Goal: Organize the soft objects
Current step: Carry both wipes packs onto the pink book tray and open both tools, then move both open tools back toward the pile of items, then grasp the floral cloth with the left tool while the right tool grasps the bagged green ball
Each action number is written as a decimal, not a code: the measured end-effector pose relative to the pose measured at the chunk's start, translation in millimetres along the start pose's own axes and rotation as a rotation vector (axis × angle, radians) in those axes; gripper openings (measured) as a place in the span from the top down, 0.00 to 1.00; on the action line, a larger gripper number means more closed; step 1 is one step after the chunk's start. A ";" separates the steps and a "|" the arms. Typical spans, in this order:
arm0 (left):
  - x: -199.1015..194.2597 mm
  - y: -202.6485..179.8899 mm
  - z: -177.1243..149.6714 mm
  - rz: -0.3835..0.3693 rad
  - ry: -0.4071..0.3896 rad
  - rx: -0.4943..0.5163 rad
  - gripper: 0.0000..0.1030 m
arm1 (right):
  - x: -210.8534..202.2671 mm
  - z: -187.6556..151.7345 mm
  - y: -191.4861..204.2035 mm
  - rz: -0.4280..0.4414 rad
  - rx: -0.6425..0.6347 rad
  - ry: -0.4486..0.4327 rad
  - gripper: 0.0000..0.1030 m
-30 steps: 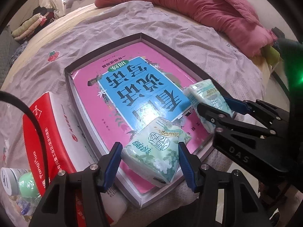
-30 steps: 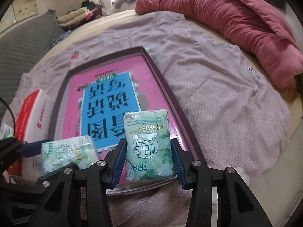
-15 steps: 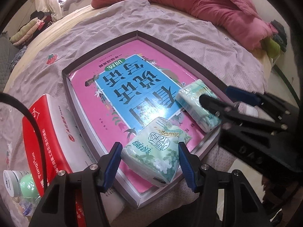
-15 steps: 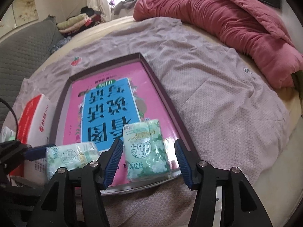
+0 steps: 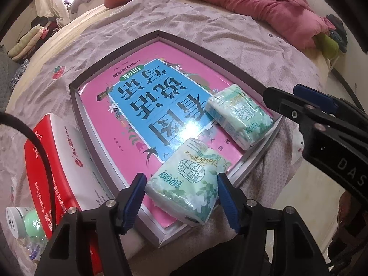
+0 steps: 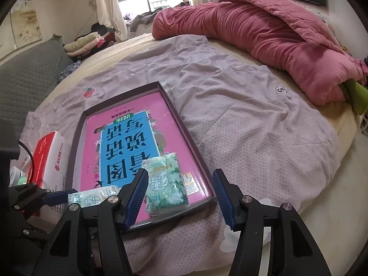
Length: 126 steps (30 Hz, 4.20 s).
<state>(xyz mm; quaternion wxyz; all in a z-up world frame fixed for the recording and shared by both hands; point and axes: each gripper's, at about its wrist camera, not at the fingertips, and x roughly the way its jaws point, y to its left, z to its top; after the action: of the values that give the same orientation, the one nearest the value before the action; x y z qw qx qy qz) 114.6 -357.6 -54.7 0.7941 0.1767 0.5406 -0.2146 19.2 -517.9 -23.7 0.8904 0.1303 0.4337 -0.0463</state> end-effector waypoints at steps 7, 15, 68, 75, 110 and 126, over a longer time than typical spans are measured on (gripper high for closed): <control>-12.1 5.5 -0.9 -0.002 -0.031 -0.025 0.31 | -6.9 -2.2 2.5 0.004 -0.010 -0.011 0.42; -37.5 5.9 -3.9 0.007 -0.082 -0.017 0.29 | -20.4 -1.3 5.8 0.004 -0.014 -0.030 0.37; -209.9 271.2 -200.6 0.247 -0.292 -0.532 0.26 | -131.4 -19.2 237.1 0.230 -0.465 -0.193 0.29; -183.9 292.5 -231.0 0.202 -0.248 -0.584 0.26 | -104.7 -35.6 275.4 0.283 -0.635 -0.122 0.29; -94.8 364.4 -247.8 0.011 -0.042 -0.780 0.26 | 52.5 -28.1 355.2 0.395 -0.957 0.386 0.41; -57.2 393.6 -242.4 -0.093 0.011 -0.918 0.26 | 35.1 -19.8 342.2 0.397 -0.890 0.341 0.58</control>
<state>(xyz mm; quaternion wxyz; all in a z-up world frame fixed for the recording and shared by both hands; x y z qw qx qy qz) 115.7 108.0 -67.7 0.7767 -0.2167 0.5912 0.0125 92.7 -182.3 2.7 0.7679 -0.1757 0.5172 0.3345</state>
